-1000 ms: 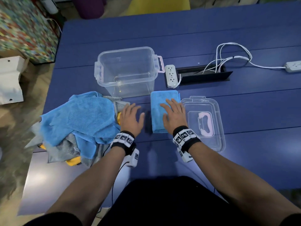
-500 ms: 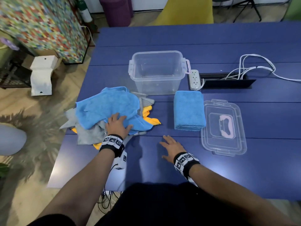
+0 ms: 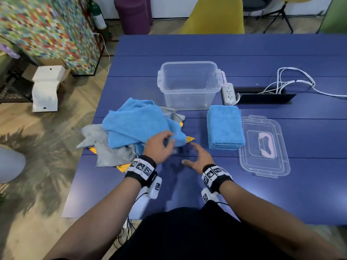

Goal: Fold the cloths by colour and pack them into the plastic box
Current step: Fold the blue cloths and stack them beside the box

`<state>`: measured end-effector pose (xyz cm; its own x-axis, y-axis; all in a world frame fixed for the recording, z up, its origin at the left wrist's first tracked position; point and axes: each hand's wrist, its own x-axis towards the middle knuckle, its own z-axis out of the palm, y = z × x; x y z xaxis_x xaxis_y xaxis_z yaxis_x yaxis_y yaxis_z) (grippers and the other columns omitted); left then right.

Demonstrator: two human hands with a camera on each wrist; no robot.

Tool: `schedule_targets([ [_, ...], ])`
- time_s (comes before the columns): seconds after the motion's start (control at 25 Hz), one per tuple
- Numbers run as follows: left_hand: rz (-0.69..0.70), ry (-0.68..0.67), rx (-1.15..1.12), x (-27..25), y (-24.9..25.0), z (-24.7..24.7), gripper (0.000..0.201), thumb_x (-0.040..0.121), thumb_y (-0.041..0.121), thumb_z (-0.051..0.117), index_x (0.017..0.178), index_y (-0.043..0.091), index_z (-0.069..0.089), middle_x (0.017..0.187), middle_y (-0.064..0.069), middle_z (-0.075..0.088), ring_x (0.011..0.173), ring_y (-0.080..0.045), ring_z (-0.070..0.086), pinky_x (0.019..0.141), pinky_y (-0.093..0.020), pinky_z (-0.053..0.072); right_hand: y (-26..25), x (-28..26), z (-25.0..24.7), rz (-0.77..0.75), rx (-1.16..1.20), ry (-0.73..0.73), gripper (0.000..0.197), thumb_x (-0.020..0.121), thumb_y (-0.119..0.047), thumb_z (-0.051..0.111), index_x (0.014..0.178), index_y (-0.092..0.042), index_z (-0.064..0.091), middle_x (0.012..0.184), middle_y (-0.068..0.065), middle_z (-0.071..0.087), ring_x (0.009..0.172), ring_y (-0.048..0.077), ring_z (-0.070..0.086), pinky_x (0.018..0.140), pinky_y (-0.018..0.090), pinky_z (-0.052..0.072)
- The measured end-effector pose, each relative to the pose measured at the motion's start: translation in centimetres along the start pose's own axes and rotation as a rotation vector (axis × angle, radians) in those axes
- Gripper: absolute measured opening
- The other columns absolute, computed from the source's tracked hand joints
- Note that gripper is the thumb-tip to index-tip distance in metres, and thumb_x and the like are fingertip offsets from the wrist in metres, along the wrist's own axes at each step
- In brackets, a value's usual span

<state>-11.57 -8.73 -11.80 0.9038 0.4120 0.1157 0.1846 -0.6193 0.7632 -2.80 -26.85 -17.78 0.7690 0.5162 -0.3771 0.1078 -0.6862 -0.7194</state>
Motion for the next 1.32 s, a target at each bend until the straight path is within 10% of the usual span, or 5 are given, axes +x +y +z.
schedule_targets([
  [0.12, -0.070, -0.367, -0.135, -1.8, 0.7, 1.0, 0.023, 0.079, 0.043, 0.064, 0.089, 0.024, 0.071, 0.073, 0.002, 0.069, 0.064, -0.008, 0.058, 0.075, -0.033, 0.055, -2.2, 0.1, 0.3, -0.068, -0.031, -0.011, 0.033, 0.080, -0.024, 0.071, 0.111, -0.014, 0.064, 0.105, 0.006, 0.067, 0.100, 0.024, 0.063, 0.079, 0.025, 0.046],
  [0.4, -0.353, 0.288, 0.441, 1.3, -6.4, -3.7, 0.062, 0.078, 0.041, 0.063, 0.130, 0.010, 0.053, 0.138, -0.016, 0.047, 0.122, -0.039, 0.043, 0.100, -0.048, 0.036, 0.6, -1.1, 0.4, 0.142, -0.418, -0.255, 0.021, 0.072, -0.013, 0.055, 0.057, -0.028, 0.053, 0.081, 0.005, 0.064, 0.090, 0.031, 0.064, 0.074, 0.030, 0.052],
  [0.68, -0.528, 0.296, 0.450, 0.8, -6.4, -4.5, 0.040, 0.084, 0.047, 0.062, 0.107, 0.015, 0.057, 0.106, -0.010, 0.064, 0.099, -0.034, 0.058, 0.092, -0.045, 0.034, -1.7, -1.1, -0.2, 0.160, -0.059, -0.305, 0.040, 0.073, -0.053, 0.075, 0.090, -0.017, 0.067, 0.087, -0.002, 0.065, 0.081, 0.014, 0.058, 0.078, 0.030, 0.047],
  [1.04, -0.357, 0.544, -0.014, 1.8, -3.1, -8.9, 0.034, 0.096, 0.046, 0.052, 0.102, 0.012, 0.050, 0.075, -0.009, 0.060, 0.064, -0.025, 0.054, 0.059, -0.030, 0.039, -1.3, -0.5, -3.3, 0.229, 0.503, 0.267, 0.018, 0.061, -0.008, 0.055, 0.064, -0.024, 0.046, 0.057, -0.001, 0.043, 0.058, 0.020, 0.037, 0.055, 0.029, 0.031],
  [1.32, -0.767, 0.401, -0.336, 2.6, -4.4, -7.8, 0.040, 0.085, 0.045, 0.067, 0.112, 0.019, 0.056, 0.117, -0.006, 0.062, 0.102, -0.024, 0.060, 0.095, -0.036, 0.048, -0.8, -1.6, -7.2, 0.218, 0.637, 0.687, 0.039, 0.080, 0.012, 0.040, 0.071, -0.025, 0.053, 0.072, -0.005, 0.054, 0.038, 0.002, 0.039, 0.037, 0.012, 0.029],
])
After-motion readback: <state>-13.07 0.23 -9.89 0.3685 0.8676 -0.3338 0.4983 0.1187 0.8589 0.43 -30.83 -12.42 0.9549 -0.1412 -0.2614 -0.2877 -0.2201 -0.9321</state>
